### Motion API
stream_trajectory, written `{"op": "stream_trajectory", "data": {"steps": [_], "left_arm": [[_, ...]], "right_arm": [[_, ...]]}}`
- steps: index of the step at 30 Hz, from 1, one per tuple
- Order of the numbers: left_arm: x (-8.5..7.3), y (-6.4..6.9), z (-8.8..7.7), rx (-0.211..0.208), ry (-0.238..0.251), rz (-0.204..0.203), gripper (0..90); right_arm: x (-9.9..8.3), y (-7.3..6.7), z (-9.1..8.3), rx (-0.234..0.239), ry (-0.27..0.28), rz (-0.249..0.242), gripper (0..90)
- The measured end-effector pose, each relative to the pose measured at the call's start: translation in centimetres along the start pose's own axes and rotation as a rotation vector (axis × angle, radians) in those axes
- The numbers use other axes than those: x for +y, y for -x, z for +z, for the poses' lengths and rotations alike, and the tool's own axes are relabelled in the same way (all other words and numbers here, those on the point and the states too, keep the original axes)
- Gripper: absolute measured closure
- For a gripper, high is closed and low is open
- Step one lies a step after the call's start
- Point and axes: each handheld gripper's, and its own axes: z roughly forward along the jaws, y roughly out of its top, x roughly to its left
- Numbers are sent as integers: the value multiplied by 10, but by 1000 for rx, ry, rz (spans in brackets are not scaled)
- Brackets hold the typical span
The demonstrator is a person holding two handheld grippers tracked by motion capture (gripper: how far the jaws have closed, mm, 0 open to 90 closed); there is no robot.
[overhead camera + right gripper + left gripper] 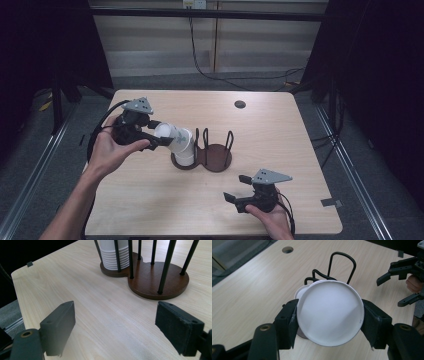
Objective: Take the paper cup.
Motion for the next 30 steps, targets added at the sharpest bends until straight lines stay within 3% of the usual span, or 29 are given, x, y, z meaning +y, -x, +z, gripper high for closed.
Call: {"op": "stream_trajectory", "data": {"steps": [11, 14, 17, 20, 25, 30], "left_arm": [[-21, 4, -2, -18, 34, -52, 372], [-27, 7, -4, -25, 42, -33, 372], [-36, 10, -5, -42, 63, -49, 372], [-40, 12, -5, -32, 76, -55, 371], [-50, 24, 0, -52, 65, -27, 372], [-62, 30, 12, -70, 49, -32, 371]], "right_arm": [[0, 0, 0, 4, 6, -3, 157], [0, 0, 0, 3, 2, -2, 156], [0, 1, 0, 3, 7, -1, 156], [1, 1, 0, 5, 9, 1, 156], [8, -1, 5, 42, 19, -29, 148], [18, -9, 9, 98, 6, -56, 155]]}}
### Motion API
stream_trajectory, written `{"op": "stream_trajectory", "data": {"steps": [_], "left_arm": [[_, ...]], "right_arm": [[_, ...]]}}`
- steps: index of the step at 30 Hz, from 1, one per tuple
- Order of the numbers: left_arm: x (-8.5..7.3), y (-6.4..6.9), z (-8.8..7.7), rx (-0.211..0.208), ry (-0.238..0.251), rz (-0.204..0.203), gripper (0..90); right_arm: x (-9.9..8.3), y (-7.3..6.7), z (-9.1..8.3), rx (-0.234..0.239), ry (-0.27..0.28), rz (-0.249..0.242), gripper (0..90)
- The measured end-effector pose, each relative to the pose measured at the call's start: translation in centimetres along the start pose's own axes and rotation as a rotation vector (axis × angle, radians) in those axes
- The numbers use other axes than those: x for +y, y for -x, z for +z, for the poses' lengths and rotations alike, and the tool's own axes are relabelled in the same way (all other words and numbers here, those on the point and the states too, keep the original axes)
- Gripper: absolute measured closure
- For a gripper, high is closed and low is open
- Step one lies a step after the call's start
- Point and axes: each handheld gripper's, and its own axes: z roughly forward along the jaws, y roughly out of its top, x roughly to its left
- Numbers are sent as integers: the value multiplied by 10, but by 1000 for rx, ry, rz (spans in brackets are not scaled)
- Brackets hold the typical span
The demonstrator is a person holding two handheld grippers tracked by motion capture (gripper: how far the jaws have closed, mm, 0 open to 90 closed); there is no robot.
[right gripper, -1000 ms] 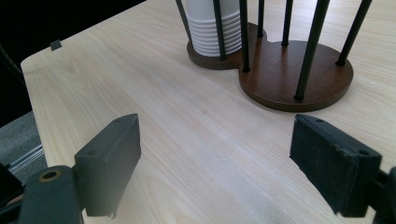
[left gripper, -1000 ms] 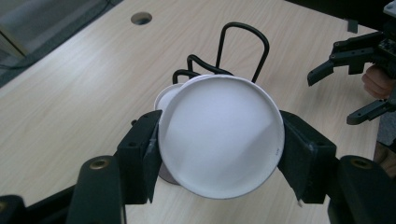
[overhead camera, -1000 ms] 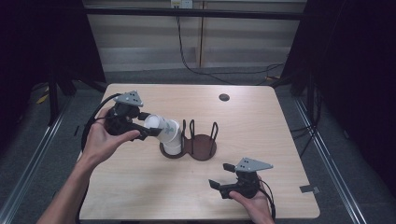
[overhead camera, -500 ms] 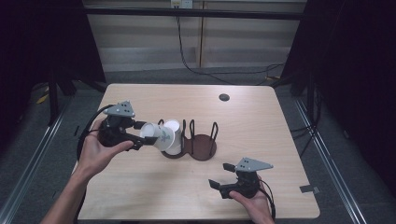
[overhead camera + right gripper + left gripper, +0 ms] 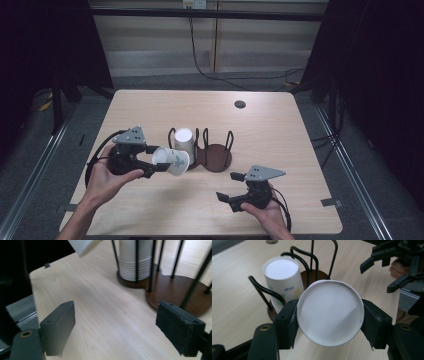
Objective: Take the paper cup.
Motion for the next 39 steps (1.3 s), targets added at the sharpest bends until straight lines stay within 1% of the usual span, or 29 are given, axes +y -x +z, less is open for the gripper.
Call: {"op": "stream_trajectory", "data": {"steps": [3, 4, 5, 6, 7, 8, 10, 12, 13, 14, 16, 17, 18, 19, 20, 21, 22, 24, 25, 26, 27, 28, 29, 32, 33, 35, 36, 38, 39], "left_arm": [[-8, 3, 4, -6, 8, 5, 371], [-8, 3, 4, -6, 8, 5, 371], [-12, 3, 6, -23, 10, 3, 371], [-12, 3, 6, -23, 10, 3, 371], [-16, 3, 8, -29, 12, 3, 371], [-18, 3, 10, -39, 7, 4, 371], [-19, 4, 11, -43, 0, 0, 371], [-24, 6, 17, -57, 11, 4, 371], [-27, 8, 19, -55, 21, 6, 371], [-27, 8, 19, -55, 21, 6, 371], [-32, 12, 26, -70, 10, 10, 371], [-32, 13, 25, -81, 11, 7, 371], [-33, 14, 24, -87, 25, 6, 371], [-34, 14, 24, -95, 31, 4, 371], [-34, 15, 24, -100, 32, 3, 371], [-34, 16, 25, -97, 36, 10, 371], [-34, 17, 25, -105, 29, 13, 371], [-36, 18, 25, -106, 34, 15, 370], [-37, 19, 25, -125, 31, 11, 371], [-37, 19, 25, -125, 31, 11, 370], [-39, 20, 25, -125, 14, 20, 370], [-39, 20, 25, -125, 14, 20, 370], [-39, 19, 25, -146, 25, 9, 370], [-39, 21, 28, -161, 22, 14, 370], [-39, 23, 30, -179, 16, 15, 370], [-37, 26, 32, -181, 13, 20, 371], [-36, 28, 33, -191, 9, 22, 370], [-35, 29, 33, -197, 19, 20, 371], [-34, 30, 33, -207, 12, 27, 371]], "right_arm": [[6, -5, 2, 11, 7, -20, 155], [8, -6, 3, 17, 10, -17, 154], [10, -7, 4, 21, 11, -18, 153], [10, -7, 4, 21, 11, -18, 153], [15, -8, 8, 28, 13, -24, 150], [16, -9, 10, 28, 15, -22, 143], [21, -11, 12, 28, 27, -27, 134], [26, -12, 14, 41, 30, -30, 134], [29, -13, 15, 49, 34, -32, 133], [29, -13, 15, 49, 34, -32, 133], [34, -14, 20, 72, 38, -32, 132], [34, -15, 21, 85, 36, -15, 132], [34, -17, 21, 107, 36, -6, 132], [33, -22, 21, 127, 41, -31, 134], [32, -26, 21, 127, 36, -57, 133], [32, -28, 23, 134, 20, -66, 133], [31, -28, 24, 153, 10, -63, 133], [29, -26, 24, 168, 28, -34, 133], [29, -24, 24, 173, 31, -34, 133], [29, -24, 24, 173, 31, -34, 133], [27, -23, 25, 168, 21, -44, 133], [27, -23, 25, 168, 21, -44, 133], [26, -23, 27, 176, 20, -47, 133], [25, -26, 31, 179, 2, -68, 133], [25, -27, 32, 179, -3, -78, 134], [25, -28, 36, 185, -8, -82, 134], [25, -28, 38, 186, -12, -88, 134], [24, -29, 39, 187, -18, -93, 134], [24, -30, 40, 188, -22, -99, 135]]}}
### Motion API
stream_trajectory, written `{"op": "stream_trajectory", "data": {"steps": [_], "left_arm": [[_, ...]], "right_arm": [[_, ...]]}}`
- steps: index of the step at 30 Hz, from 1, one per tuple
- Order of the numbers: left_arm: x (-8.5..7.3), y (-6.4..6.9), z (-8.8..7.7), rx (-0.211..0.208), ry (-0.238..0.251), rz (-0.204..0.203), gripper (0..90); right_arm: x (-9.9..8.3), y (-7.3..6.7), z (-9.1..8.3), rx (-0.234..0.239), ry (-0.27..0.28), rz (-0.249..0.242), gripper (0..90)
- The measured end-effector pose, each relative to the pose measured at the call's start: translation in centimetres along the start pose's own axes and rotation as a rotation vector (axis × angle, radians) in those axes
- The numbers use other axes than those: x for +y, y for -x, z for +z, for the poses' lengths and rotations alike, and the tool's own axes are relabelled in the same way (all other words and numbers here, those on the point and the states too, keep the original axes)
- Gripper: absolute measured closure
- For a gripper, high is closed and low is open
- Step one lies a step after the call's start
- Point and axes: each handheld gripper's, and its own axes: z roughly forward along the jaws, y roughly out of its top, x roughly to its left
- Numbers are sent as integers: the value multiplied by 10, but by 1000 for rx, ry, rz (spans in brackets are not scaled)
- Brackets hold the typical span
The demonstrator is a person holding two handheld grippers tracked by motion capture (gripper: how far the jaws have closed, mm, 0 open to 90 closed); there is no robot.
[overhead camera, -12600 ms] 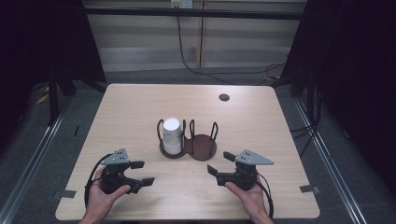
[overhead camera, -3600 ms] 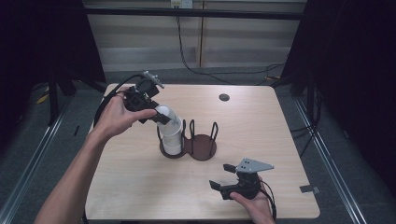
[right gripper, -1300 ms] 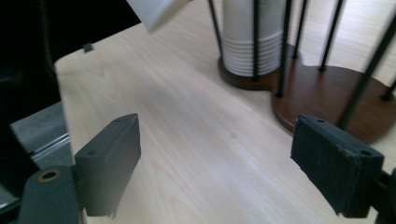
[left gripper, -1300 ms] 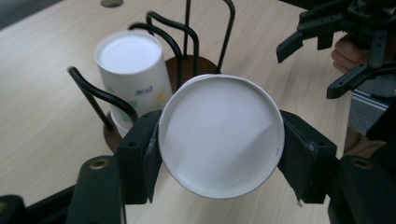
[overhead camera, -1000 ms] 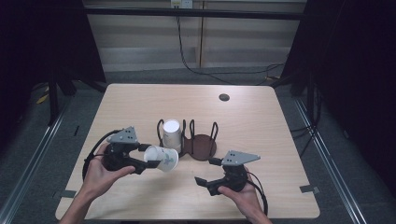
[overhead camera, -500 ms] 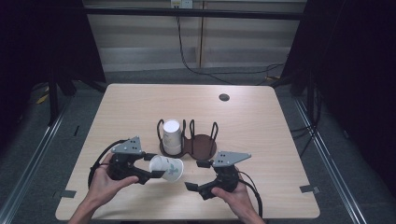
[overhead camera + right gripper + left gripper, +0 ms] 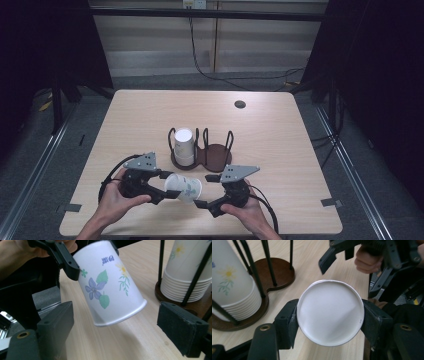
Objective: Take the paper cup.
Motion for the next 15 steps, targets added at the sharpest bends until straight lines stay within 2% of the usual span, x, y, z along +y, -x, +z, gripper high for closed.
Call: {"op": "stream_trajectory", "data": {"steps": [3, 11, 12, 15], "left_arm": [[3, 4, 0, -47, -10, 10, 370], [8, 6, 3, -59, -4, 26, 371], [9, 7, 6, -75, -11, 20, 371], [10, 8, 7, -70, -13, 29, 372]], "right_arm": [[0, 0, 3, 18, -9, -10, 136], [0, -3, 7, 45, -21, -24, 137], [0, -4, 9, 52, -27, -39, 137], [0, -4, 10, 66, -30, -47, 138]]}}
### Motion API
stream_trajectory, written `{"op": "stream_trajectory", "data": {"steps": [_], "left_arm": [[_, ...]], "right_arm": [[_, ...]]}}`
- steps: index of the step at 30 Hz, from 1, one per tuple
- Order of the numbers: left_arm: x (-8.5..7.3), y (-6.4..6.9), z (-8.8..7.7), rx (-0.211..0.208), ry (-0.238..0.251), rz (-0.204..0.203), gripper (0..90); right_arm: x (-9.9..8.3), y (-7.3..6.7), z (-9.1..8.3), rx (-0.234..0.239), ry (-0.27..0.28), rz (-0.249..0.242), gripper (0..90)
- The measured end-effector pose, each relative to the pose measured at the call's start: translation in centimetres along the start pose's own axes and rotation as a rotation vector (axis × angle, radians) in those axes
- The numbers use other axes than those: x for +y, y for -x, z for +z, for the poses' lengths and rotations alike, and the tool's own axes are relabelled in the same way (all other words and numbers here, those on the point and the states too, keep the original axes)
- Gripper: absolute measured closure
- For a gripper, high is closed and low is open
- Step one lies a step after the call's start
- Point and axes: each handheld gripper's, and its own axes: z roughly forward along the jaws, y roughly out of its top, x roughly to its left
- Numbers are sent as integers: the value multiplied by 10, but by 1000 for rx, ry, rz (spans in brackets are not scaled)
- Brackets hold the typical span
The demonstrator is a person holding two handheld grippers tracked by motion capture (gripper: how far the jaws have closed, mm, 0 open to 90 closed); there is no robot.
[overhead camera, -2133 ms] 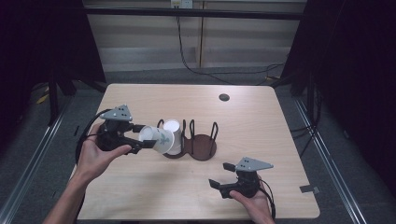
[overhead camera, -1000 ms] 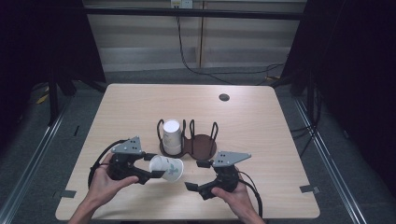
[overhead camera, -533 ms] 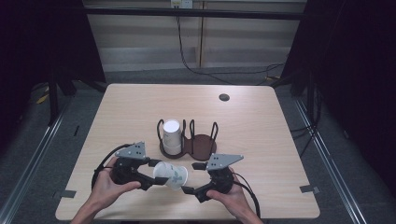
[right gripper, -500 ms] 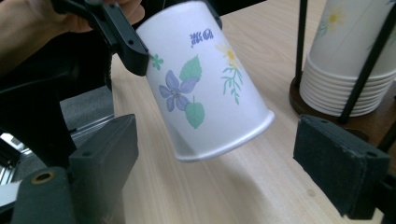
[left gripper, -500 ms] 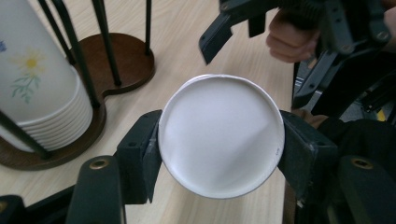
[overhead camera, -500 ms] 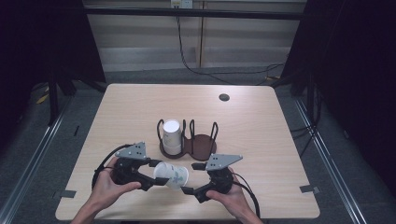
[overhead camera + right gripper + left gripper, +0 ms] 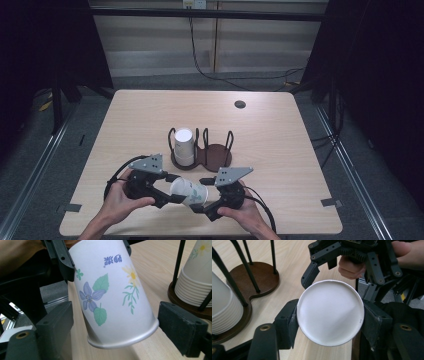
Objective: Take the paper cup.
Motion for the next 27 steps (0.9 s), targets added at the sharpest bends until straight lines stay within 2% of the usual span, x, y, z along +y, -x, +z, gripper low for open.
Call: {"op": "stream_trajectory", "data": {"steps": [2, 9, 11, 19, 27], "left_arm": [[1, 1, 1, -16, -1, -2, 372], [3, 1, 6, -40, -17, -5, 372], [5, 0, 6, -51, -12, -7, 371], [5, -3, 5, -55, -3, -21, 371], [2, -7, 3, -81, 15, -32, 366]], "right_arm": [[-1, 0, 1, 14, 1, -4, 136], [-2, -2, 5, 19, -8, -26, 147], [-2, 0, 6, 39, 4, -15, 167], [-3, -2, 8, 22, -11, -41, 240], [-2, -3, 6, 26, -16, -57, 269]]}}
